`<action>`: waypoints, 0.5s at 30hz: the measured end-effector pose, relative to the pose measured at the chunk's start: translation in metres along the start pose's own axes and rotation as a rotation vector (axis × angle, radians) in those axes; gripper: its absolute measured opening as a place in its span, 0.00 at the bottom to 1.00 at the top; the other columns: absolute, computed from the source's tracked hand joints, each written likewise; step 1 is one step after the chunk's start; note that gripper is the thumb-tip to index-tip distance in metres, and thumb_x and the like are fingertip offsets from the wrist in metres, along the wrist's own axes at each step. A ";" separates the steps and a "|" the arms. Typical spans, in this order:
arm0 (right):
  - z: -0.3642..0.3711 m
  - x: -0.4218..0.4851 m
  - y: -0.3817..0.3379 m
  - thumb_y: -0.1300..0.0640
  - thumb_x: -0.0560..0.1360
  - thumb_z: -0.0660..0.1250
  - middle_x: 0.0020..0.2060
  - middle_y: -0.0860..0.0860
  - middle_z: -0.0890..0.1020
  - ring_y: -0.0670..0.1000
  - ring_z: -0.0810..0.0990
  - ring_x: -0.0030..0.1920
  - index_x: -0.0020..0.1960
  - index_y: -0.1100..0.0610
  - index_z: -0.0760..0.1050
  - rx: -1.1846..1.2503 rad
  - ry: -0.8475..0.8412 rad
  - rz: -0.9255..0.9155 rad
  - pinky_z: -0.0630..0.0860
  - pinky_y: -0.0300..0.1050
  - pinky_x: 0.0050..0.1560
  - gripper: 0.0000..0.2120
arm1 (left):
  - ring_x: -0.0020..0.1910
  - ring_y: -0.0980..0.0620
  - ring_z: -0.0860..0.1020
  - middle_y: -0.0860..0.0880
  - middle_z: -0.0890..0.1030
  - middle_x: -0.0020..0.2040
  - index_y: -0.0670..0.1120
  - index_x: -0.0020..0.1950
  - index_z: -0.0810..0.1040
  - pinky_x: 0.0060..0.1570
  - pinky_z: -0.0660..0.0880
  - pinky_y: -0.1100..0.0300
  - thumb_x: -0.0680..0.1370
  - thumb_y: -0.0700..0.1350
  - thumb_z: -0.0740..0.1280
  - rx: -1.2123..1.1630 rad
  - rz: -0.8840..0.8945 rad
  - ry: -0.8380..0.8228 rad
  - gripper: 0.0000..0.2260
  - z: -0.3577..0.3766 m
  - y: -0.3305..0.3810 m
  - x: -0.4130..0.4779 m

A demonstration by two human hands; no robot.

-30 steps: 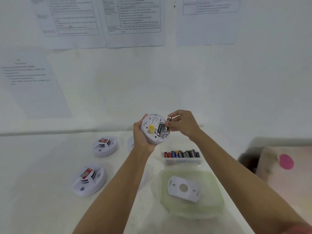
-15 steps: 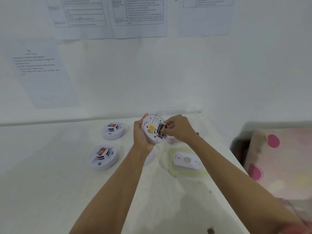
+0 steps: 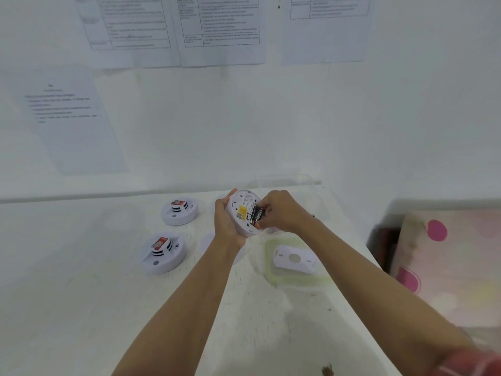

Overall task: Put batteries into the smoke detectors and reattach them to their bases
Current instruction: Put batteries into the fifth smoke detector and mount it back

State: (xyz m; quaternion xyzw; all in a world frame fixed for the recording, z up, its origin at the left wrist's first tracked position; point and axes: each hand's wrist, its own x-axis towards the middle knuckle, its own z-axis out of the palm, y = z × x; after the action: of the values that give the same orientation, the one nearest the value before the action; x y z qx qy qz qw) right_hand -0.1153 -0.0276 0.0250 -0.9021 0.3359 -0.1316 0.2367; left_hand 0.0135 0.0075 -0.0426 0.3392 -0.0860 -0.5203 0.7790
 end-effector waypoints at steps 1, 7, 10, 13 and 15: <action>0.001 0.000 0.001 0.60 0.67 0.75 0.38 0.58 0.80 0.51 0.75 0.37 0.51 0.67 0.80 -0.016 -0.010 -0.002 0.70 0.41 0.36 0.16 | 0.45 0.45 0.76 0.46 0.78 0.45 0.48 0.52 0.75 0.49 0.73 0.52 0.76 0.51 0.59 0.002 0.013 0.001 0.11 0.001 -0.001 -0.001; 0.008 -0.002 0.007 0.58 0.72 0.70 0.53 0.60 0.75 0.58 0.75 0.53 0.59 0.65 0.76 -0.104 -0.017 -0.064 0.72 0.48 0.55 0.19 | 0.40 0.46 0.75 0.47 0.75 0.42 0.48 0.49 0.72 0.40 0.73 0.56 0.75 0.51 0.57 0.023 0.028 0.011 0.10 0.002 -0.005 -0.003; 0.011 -0.003 0.011 0.58 0.74 0.67 0.56 0.60 0.71 0.59 0.73 0.56 0.64 0.64 0.73 -0.113 -0.032 -0.078 0.70 0.48 0.59 0.20 | 0.37 0.46 0.75 0.46 0.75 0.40 0.49 0.49 0.71 0.36 0.73 0.57 0.76 0.52 0.56 0.037 0.021 0.003 0.09 0.006 -0.004 -0.006; 0.017 -0.006 0.013 0.62 0.76 0.64 0.59 0.60 0.69 0.58 0.73 0.57 0.66 0.67 0.69 -0.026 -0.011 -0.061 0.69 0.45 0.60 0.19 | 0.36 0.47 0.74 0.47 0.75 0.38 0.49 0.51 0.70 0.36 0.71 0.59 0.75 0.52 0.56 0.035 0.015 0.015 0.10 0.009 -0.003 -0.009; 0.020 -0.007 0.015 0.63 0.78 0.60 0.61 0.59 0.67 0.53 0.71 0.52 0.67 0.68 0.67 0.002 -0.013 -0.051 0.66 0.34 0.51 0.18 | 0.37 0.47 0.73 0.47 0.74 0.39 0.49 0.50 0.71 0.38 0.69 0.58 0.75 0.52 0.55 0.017 0.011 0.013 0.10 0.010 -0.002 -0.010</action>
State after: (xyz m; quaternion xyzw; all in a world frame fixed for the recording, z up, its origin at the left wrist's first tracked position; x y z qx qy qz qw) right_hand -0.1204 -0.0259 -0.0006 -0.9111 0.3109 -0.1321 0.2361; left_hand 0.0030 0.0109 -0.0342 0.3486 -0.0872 -0.5130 0.7796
